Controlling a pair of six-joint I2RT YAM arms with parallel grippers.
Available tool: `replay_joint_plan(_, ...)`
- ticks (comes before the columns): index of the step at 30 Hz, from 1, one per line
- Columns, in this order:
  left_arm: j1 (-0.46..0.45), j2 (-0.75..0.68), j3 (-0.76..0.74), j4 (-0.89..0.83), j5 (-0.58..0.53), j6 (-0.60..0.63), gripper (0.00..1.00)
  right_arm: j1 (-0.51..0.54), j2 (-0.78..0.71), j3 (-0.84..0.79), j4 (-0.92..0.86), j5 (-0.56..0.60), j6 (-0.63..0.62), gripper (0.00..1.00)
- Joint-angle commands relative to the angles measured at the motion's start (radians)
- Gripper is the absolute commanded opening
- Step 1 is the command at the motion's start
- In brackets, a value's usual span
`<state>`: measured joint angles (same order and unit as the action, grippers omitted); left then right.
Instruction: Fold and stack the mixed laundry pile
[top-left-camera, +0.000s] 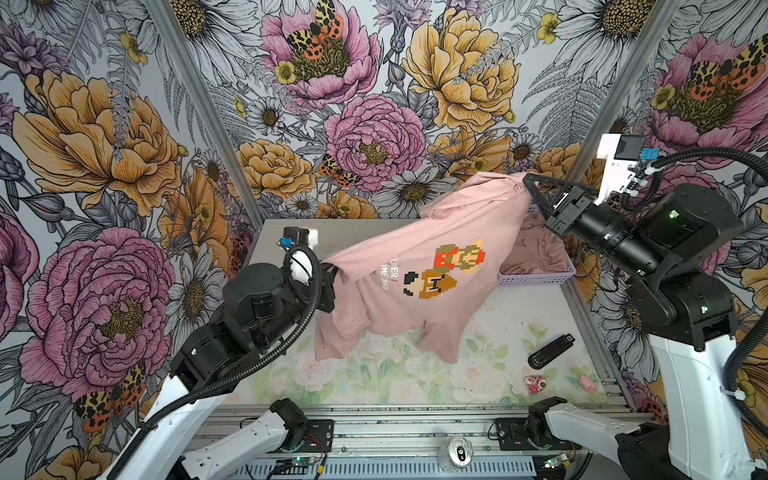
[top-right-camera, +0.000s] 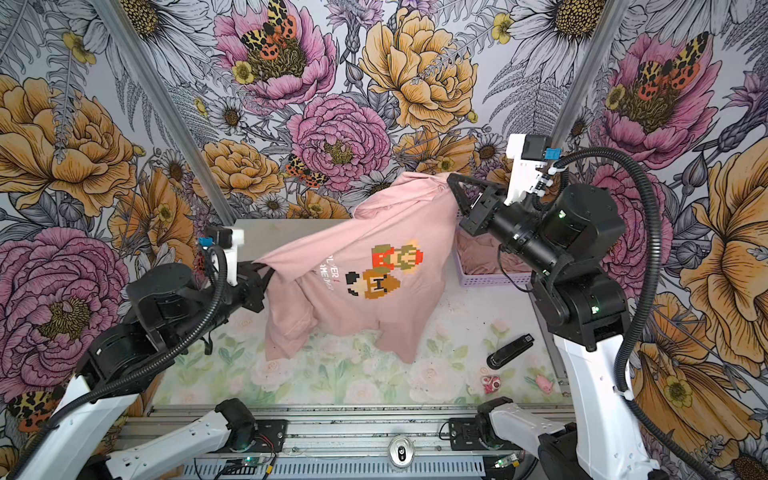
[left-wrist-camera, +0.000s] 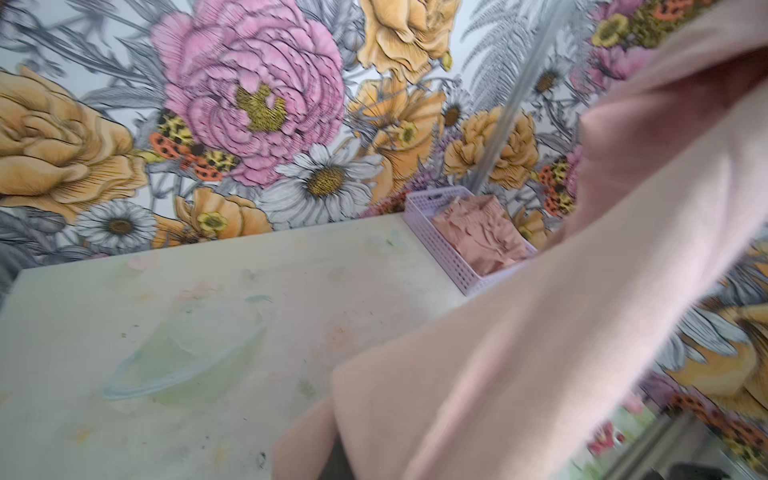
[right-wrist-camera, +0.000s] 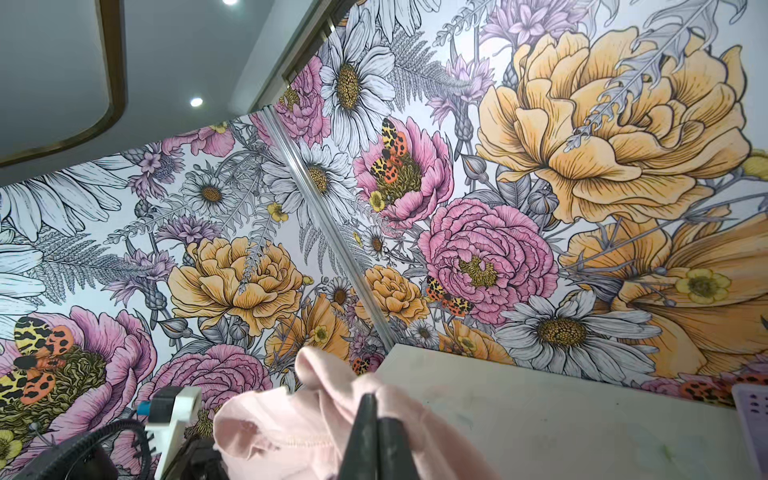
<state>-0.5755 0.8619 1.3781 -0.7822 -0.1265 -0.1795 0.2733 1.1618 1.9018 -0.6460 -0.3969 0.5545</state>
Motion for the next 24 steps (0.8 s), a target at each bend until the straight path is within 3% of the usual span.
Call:
replay_joint_plan(1, 0.283, 0.109, -0.016, 0.1, 0.405, 0.005, 0.0, -0.009, 0.103, -0.016, 0.023, 0.082, -0.036, 0.0)
replay_joint_plan(3, 0.426, 0.192, -0.046, 0.193, 0.61, -0.041, 0.0, -0.02, 0.173, -0.029, 0.04, 0.107, -0.03, 0.0)
replay_joint_plan(6, 0.526, 0.355, -0.078, 0.281, 0.792, -0.059, 0.0, -0.033, 0.3, -0.044, 0.059, 0.14, -0.023, 0.0)
replay_joint_plan(10, 0.566, 0.595, -0.082, 0.339, 0.892, -0.049, 0.0, -0.047, 0.517, -0.004, 0.089, 0.208, -0.051, 0.0)
replay_joint_plan(13, 0.586, 0.755, -0.038, 0.333, 0.831, -0.041, 0.04, -0.065, 0.722, 0.132, 0.085, 0.21, -0.058, 0.0)
replay_joint_plan(14, 0.594, 0.799, -0.021, 0.333, 0.779, -0.048, 0.3, -0.072, 0.797, 0.186, 0.078, 0.198, -0.053, 0.03)
replay_joint_plan(15, 0.602, 0.83, -0.008, 0.333, 0.725, -0.063, 0.49, -0.076, 0.843, 0.229, 0.062, 0.19, -0.049, 0.13)
replay_joint_plan(18, 0.632, 0.892, 0.027, 0.333, 0.65, -0.095, 0.83, -0.073, 0.948, 0.356, -0.044, 0.161, -0.047, 0.42)
replay_joint_plan(20, 0.642, 0.882, 0.021, 0.331, 0.614, -0.107, 0.99, -0.06, 0.902, 0.278, -0.058, 0.171, -0.057, 0.52)
replay_joint_plan(24, 0.637, 0.811, -0.038, 0.289, 0.517, -0.099, 0.99, -0.022, 0.725, -0.041, -0.057, 0.18, -0.053, 0.62)
